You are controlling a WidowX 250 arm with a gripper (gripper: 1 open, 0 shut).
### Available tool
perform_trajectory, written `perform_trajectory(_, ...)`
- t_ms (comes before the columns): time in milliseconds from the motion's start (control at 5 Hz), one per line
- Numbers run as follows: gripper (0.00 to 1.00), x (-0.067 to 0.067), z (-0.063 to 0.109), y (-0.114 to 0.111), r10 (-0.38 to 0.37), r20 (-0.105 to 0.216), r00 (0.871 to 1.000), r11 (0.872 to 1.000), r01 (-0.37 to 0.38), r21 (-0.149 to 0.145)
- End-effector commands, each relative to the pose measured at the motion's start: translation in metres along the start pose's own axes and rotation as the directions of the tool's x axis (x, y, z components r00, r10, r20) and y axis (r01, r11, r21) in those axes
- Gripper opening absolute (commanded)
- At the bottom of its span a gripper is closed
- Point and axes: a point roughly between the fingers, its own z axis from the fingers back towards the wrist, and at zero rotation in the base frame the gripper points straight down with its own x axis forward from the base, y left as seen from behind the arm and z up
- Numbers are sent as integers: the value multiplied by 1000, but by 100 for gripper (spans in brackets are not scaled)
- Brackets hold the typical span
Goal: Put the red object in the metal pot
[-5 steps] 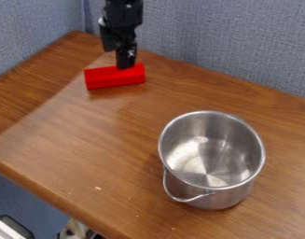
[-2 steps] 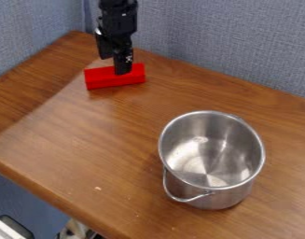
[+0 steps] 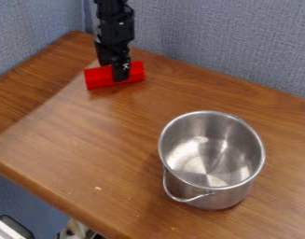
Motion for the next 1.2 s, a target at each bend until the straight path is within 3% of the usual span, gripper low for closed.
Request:
perform_trajectory(0,0,5,5,4,-19,33,999,999,18,32)
perform_trajectory(400,0,1,3,-13,131,18,991,991,-132,35)
perform_trajectory(800,0,14,-11,-24,271,14,962,962,-272,38)
perform_trajectory(1000,0,16,-8,-20,285,12,959,958,-285,39)
